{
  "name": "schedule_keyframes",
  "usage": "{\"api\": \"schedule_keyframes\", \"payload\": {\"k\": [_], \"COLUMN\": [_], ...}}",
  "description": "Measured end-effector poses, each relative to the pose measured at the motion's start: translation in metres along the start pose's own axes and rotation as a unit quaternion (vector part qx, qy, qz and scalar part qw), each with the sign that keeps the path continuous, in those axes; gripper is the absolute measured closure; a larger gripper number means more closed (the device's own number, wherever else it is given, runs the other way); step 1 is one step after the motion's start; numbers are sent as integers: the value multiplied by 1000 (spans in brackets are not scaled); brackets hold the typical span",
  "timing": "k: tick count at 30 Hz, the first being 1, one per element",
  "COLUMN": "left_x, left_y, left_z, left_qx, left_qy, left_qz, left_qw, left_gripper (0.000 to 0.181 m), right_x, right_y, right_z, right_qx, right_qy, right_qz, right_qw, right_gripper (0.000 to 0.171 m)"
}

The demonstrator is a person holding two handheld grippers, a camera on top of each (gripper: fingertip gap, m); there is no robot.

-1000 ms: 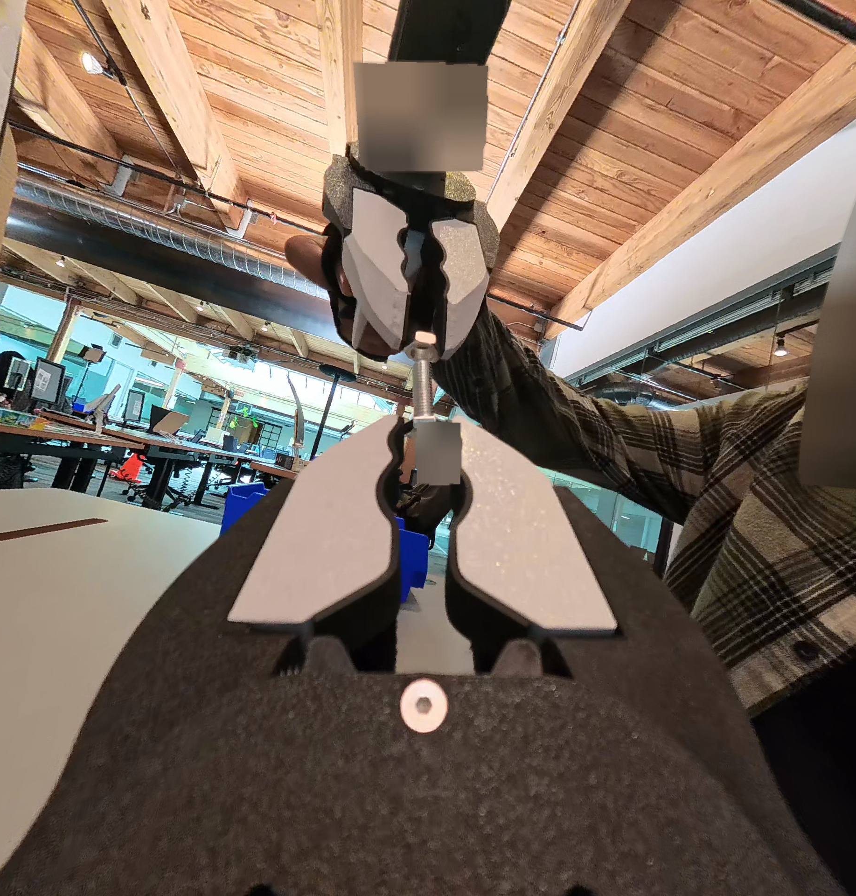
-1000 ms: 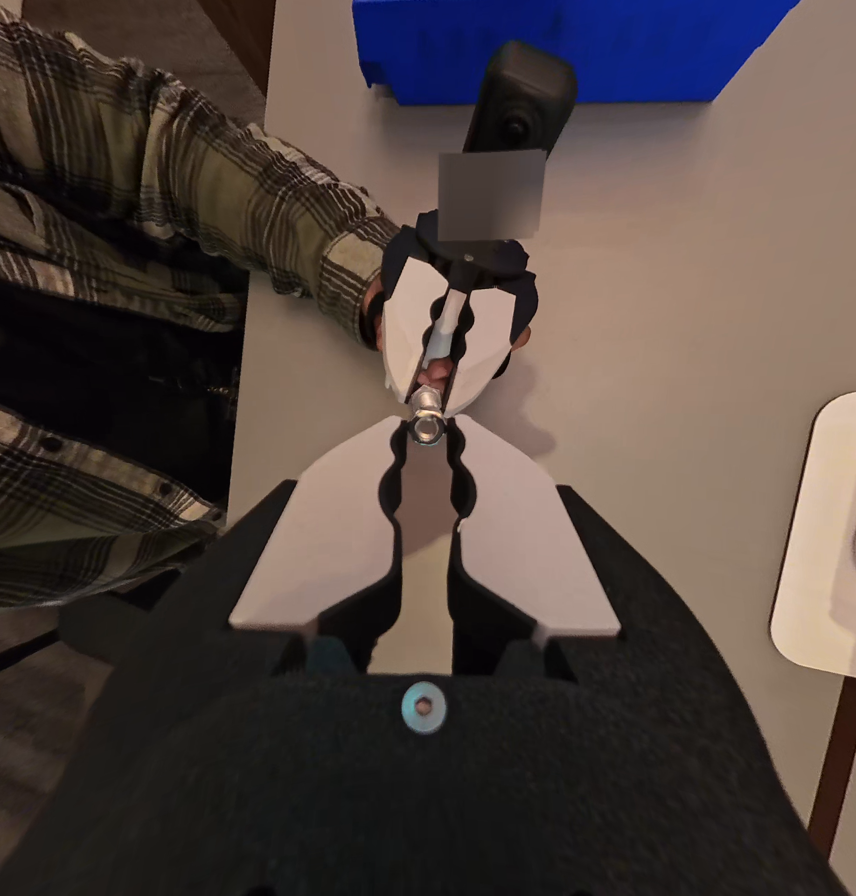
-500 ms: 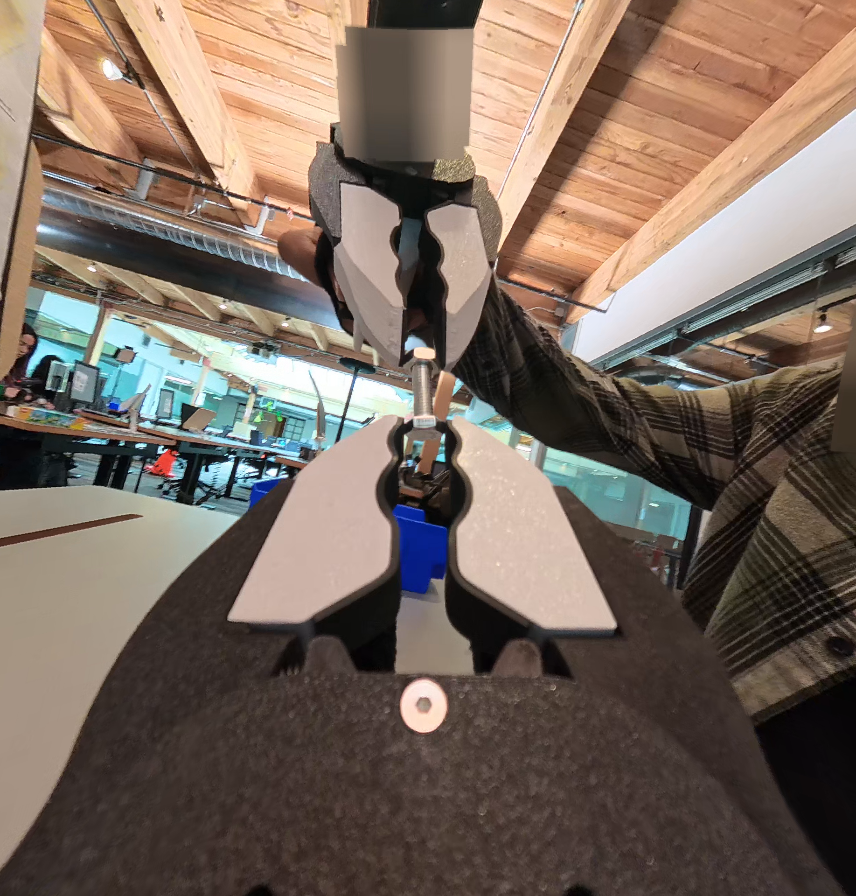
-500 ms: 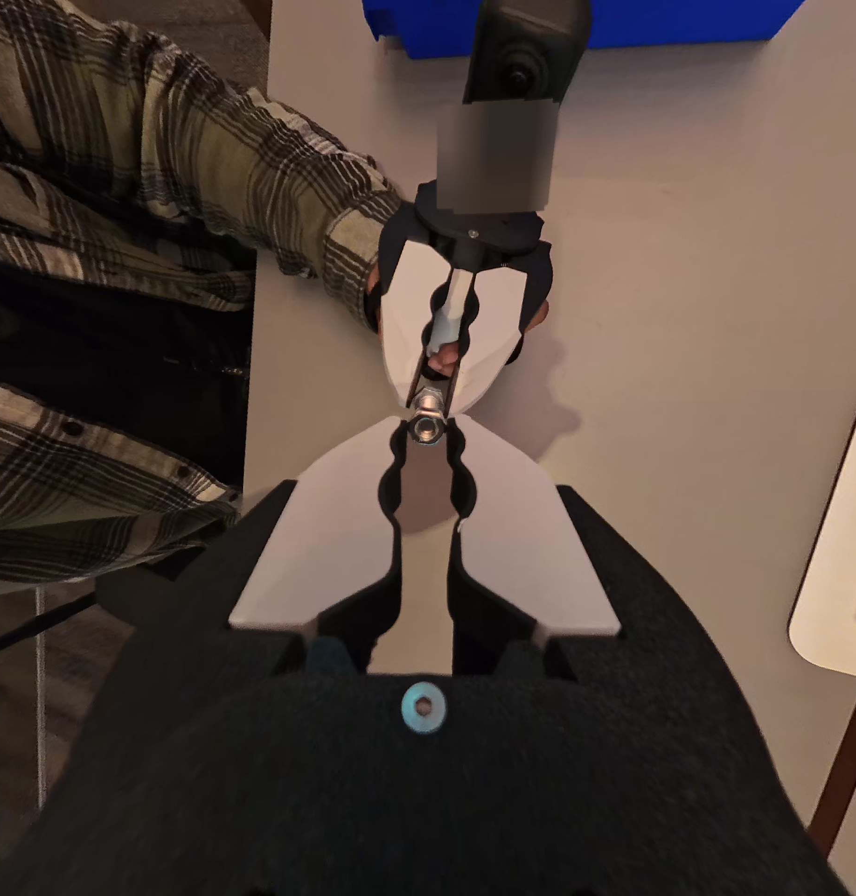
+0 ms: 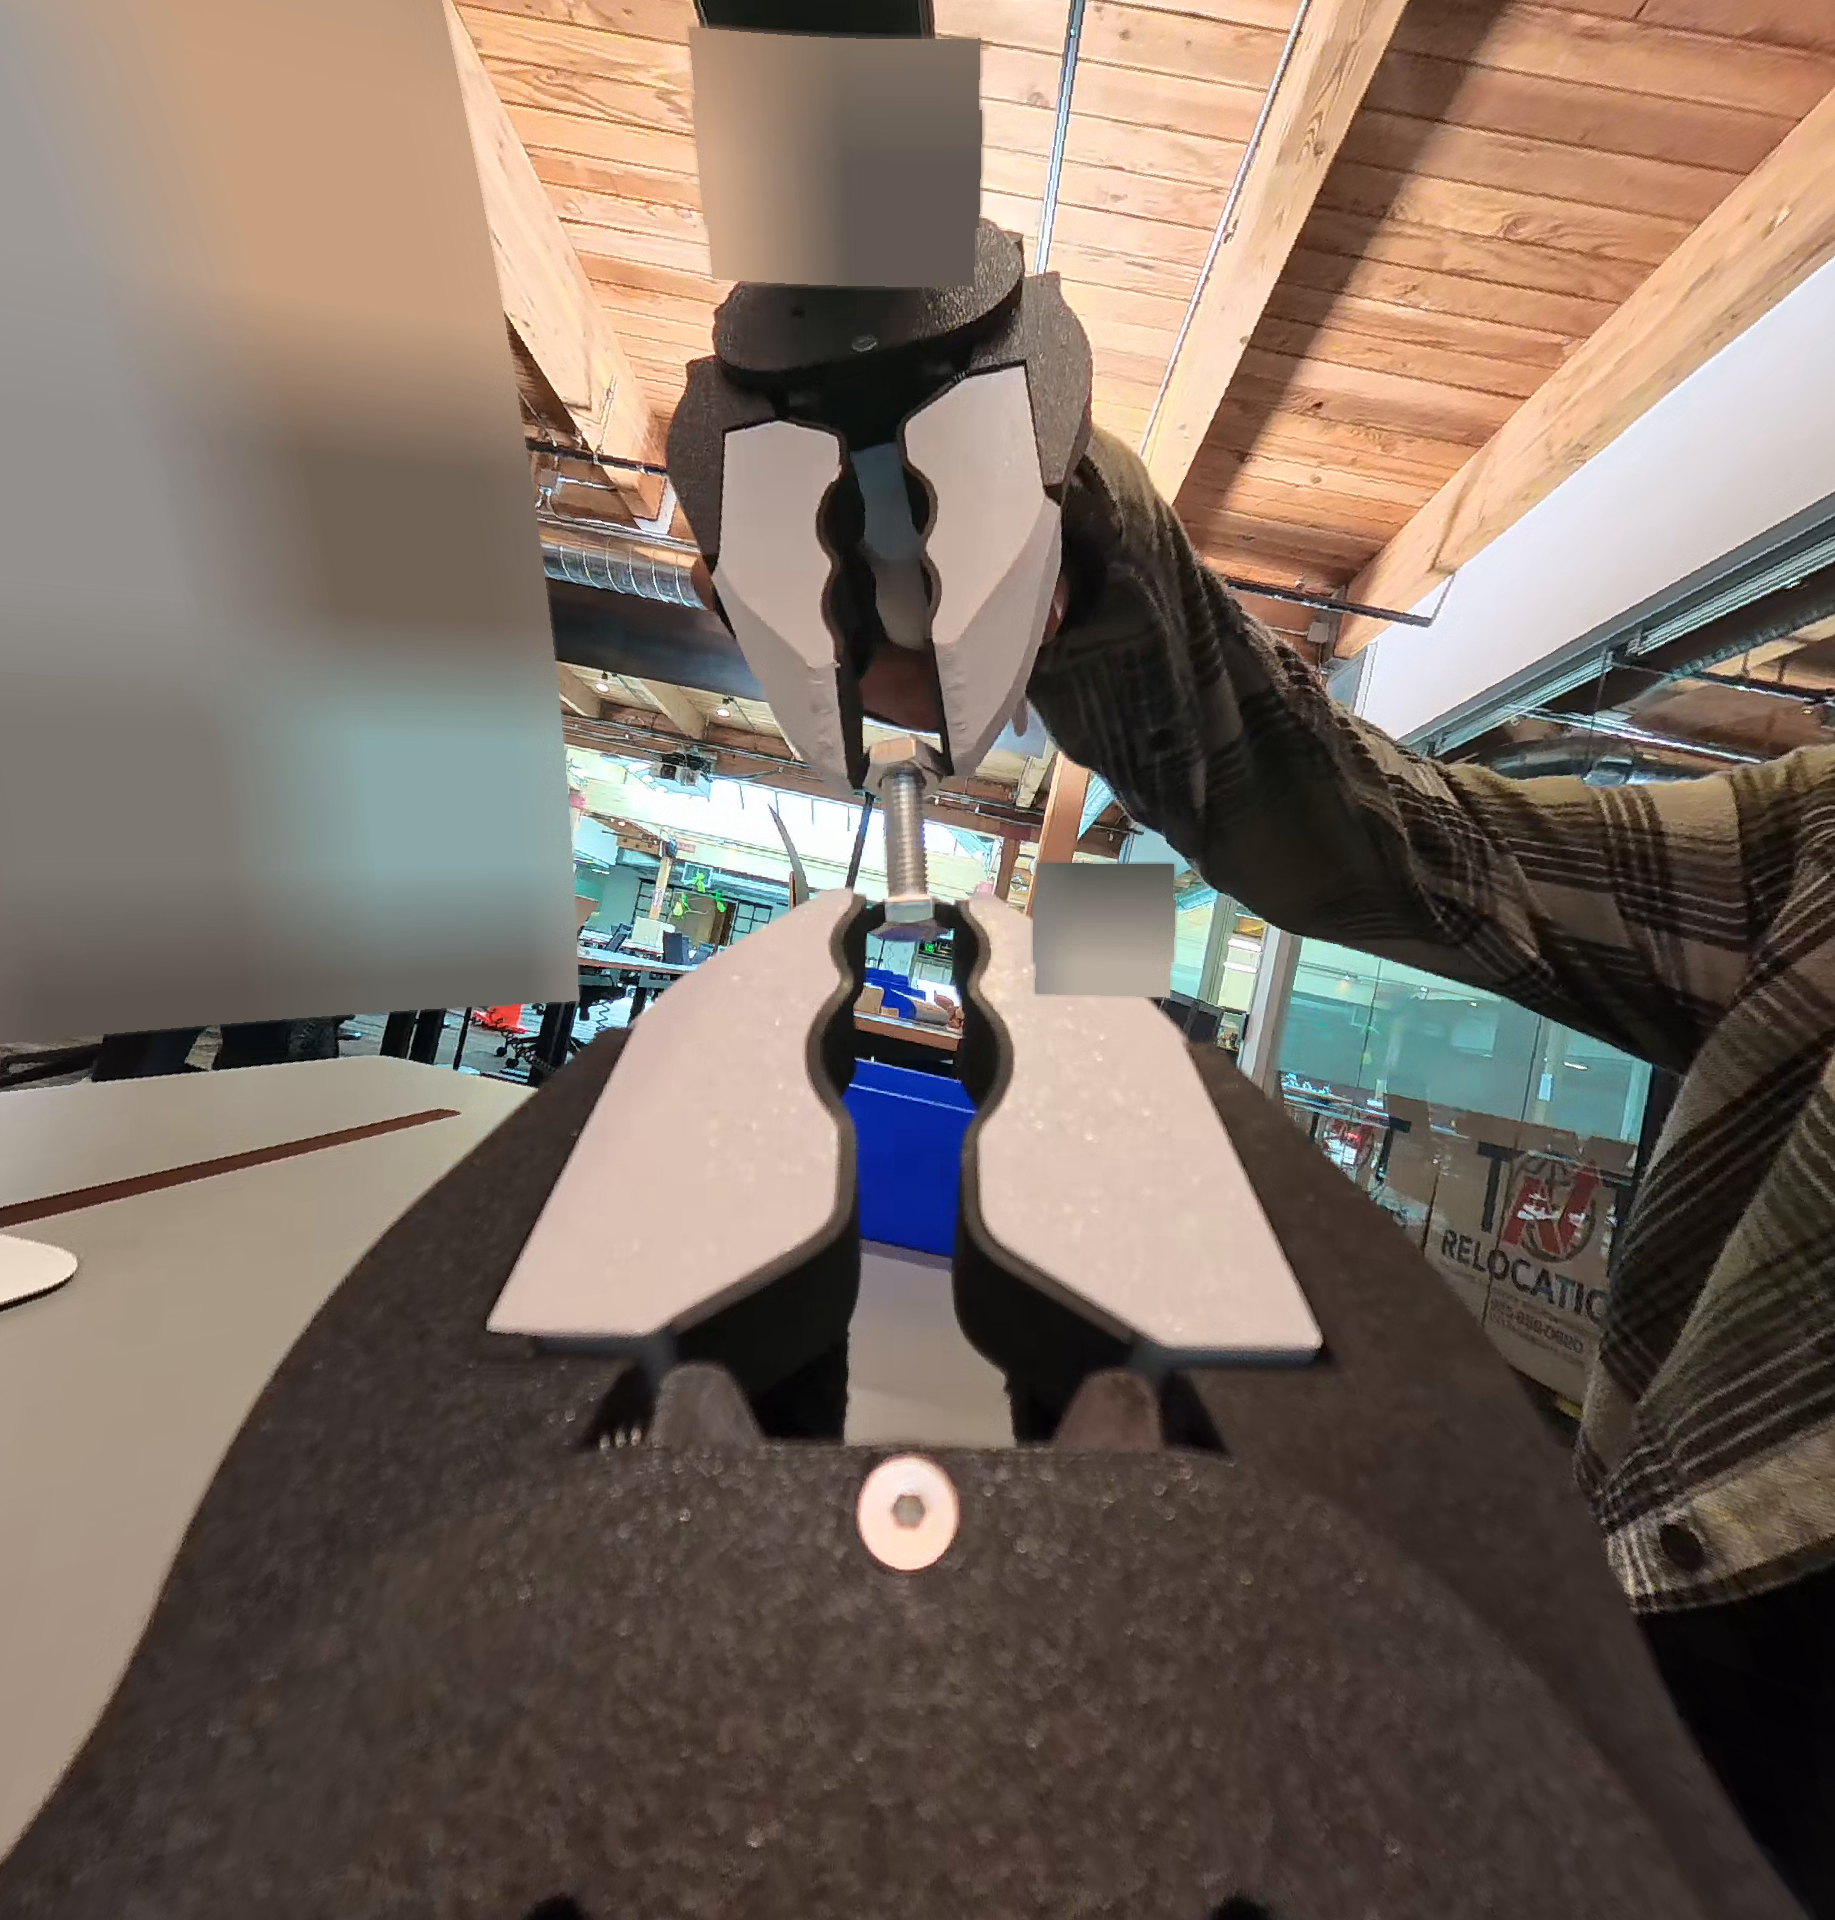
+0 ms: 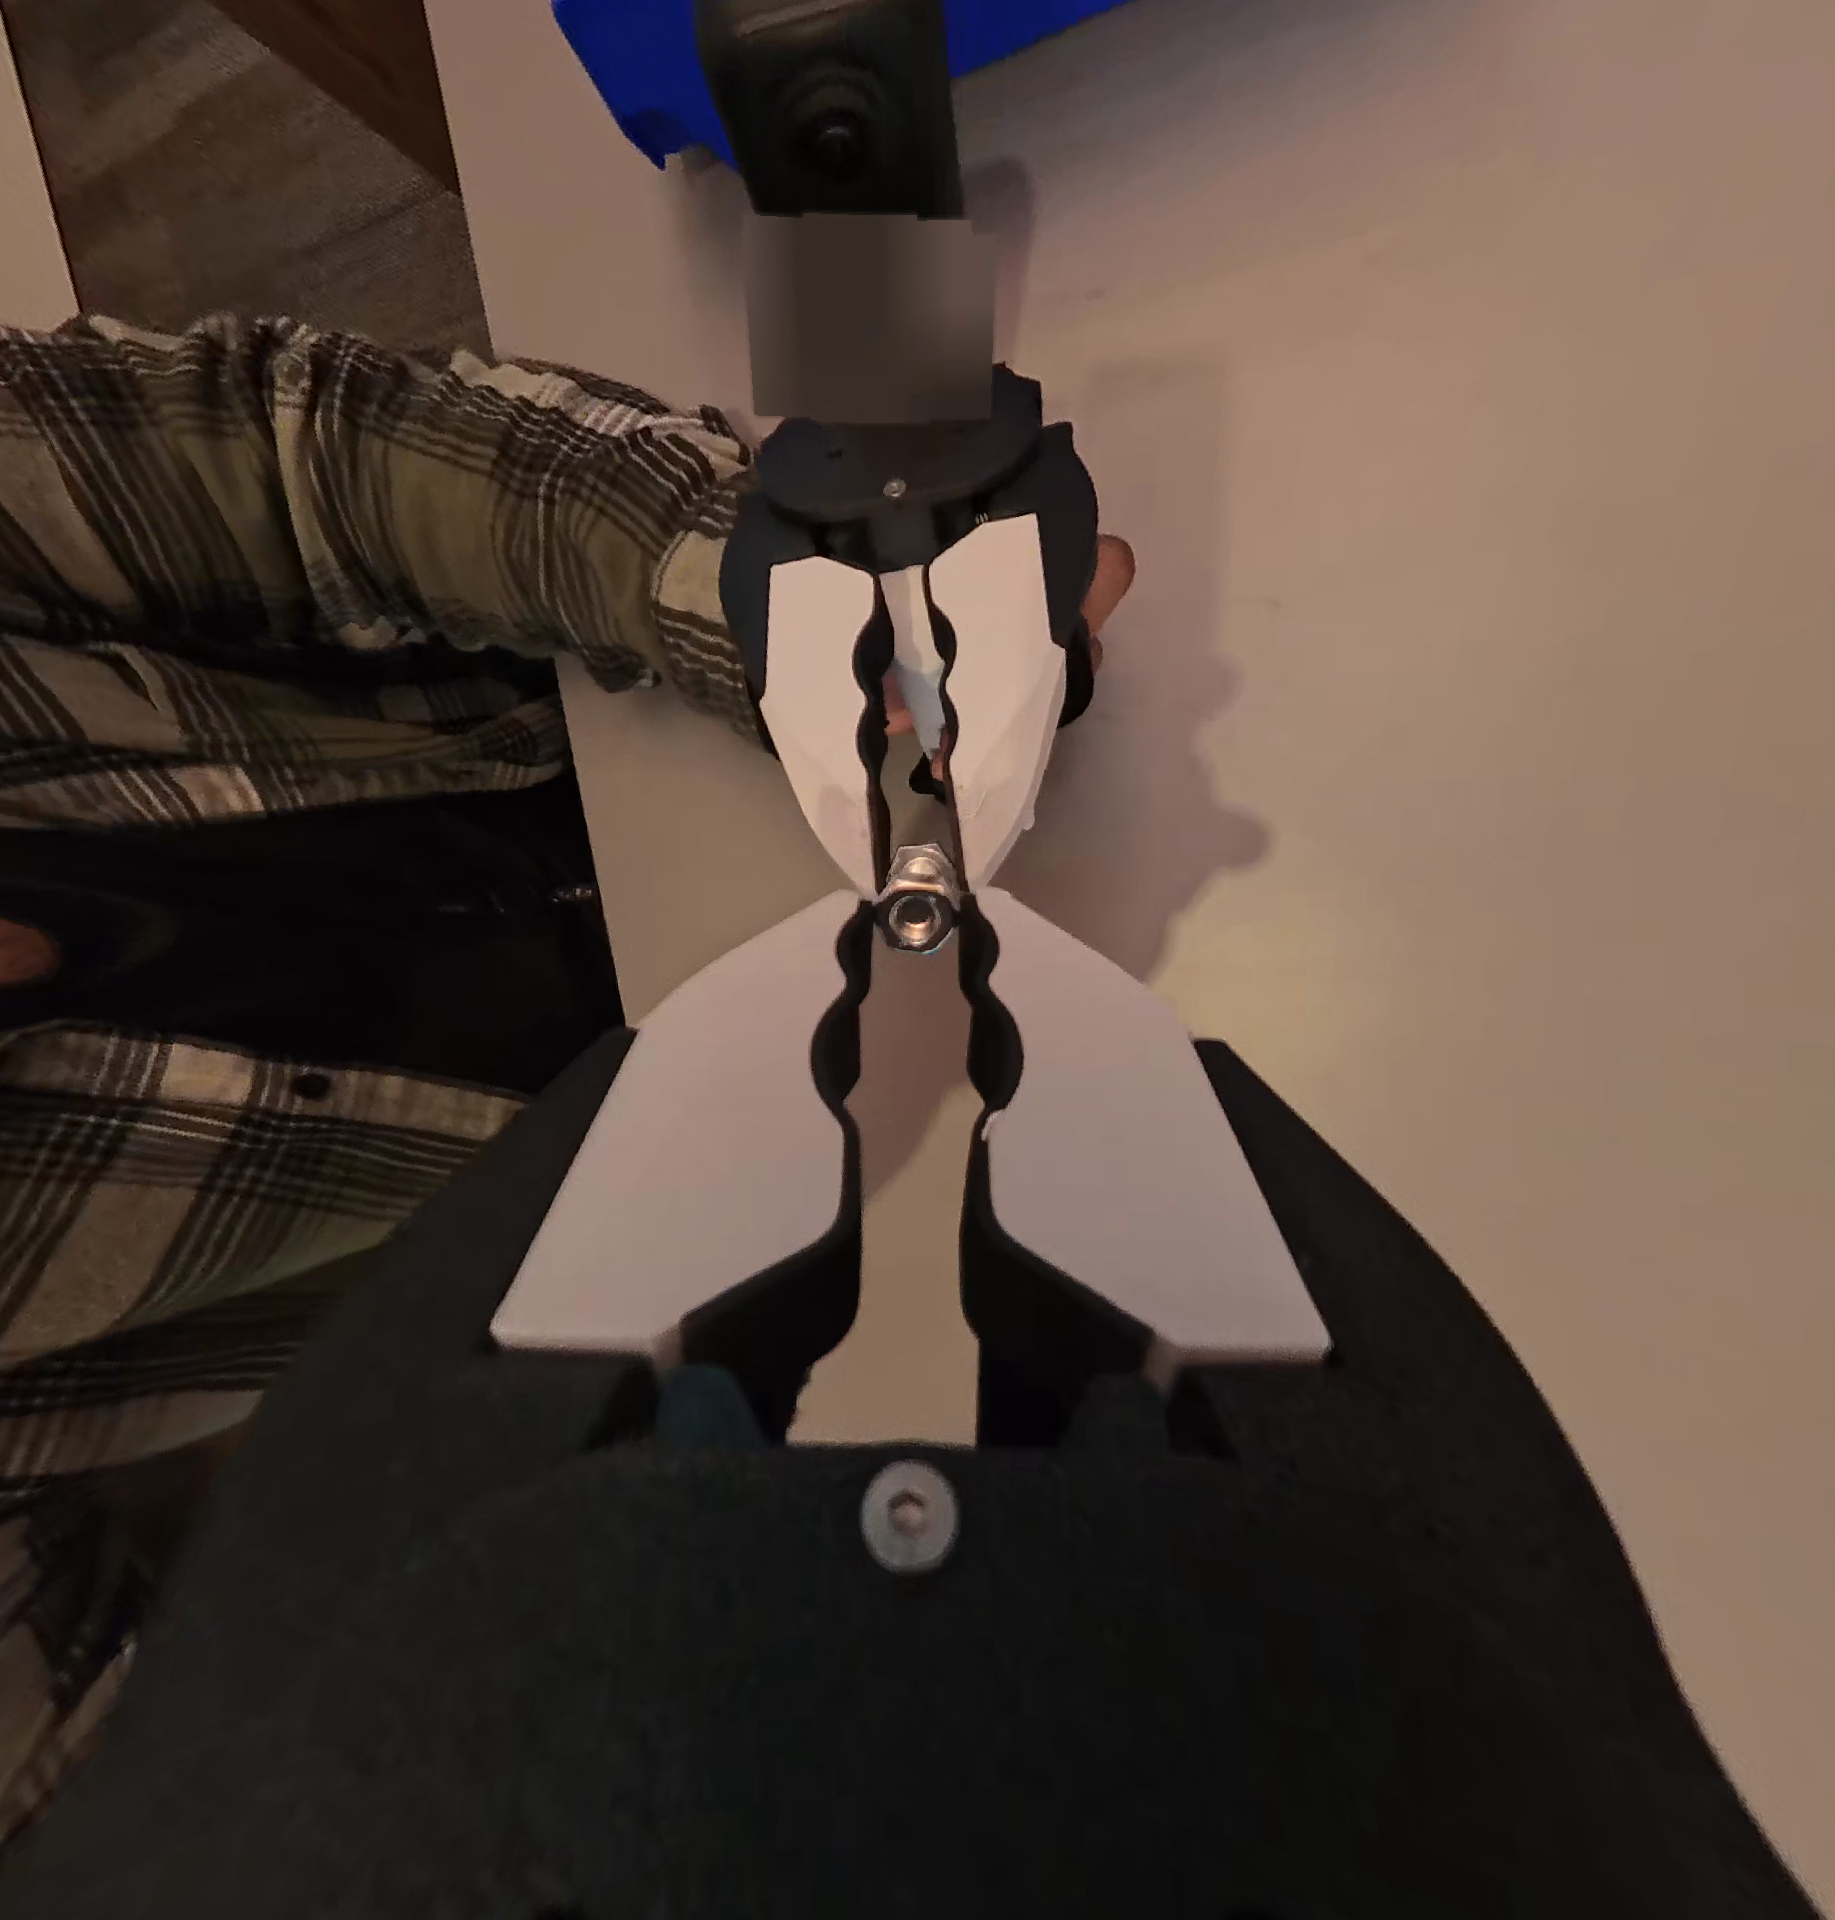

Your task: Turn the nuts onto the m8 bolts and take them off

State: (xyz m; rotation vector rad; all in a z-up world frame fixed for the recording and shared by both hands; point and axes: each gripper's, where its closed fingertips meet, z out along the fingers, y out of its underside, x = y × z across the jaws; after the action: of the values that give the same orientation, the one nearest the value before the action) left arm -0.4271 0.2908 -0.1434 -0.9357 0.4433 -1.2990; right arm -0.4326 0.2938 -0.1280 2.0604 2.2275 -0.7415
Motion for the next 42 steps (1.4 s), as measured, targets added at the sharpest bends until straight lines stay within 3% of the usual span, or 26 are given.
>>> {"api": "schedule_keyframes", "payload": {"k": [13, 19, 28, 33, 38, 42], "left_x": [3, -4, -14, -17, -17, -15], "left_y": [0, -6, -9, -5, -6, -11], "left_z": [1, -8, -13, -14, -15, -17], "left_qx": [6, 19, 40, 39, 42, 44], "left_qy": [18, 12, 5, 7, 17, 25], "left_qz": [-15, -26, -45, -55, -67, -65], "left_qw": [1000, 999, 998, 998, 997, 997], "left_gripper": [167, 167, 167, 167, 166, 166], "right_x": [2, 6, 22, 19, 35, 77], "right_y": [-7, -9, 37, 69, 102, 124], "right_z": [-3, -14, -26, -6, 25, 34], "right_qx": [12, 74, 171, 235, 230, 180], "right_qy": [21, 27, 45, 55, 59, 109], "right_qz": [-37, -44, -14, -7, 13, 12], "right_qw": [999, 996, 984, 971, 971, 977], "right_gripper": [146, 144, 135, 133, 132, 127]}}
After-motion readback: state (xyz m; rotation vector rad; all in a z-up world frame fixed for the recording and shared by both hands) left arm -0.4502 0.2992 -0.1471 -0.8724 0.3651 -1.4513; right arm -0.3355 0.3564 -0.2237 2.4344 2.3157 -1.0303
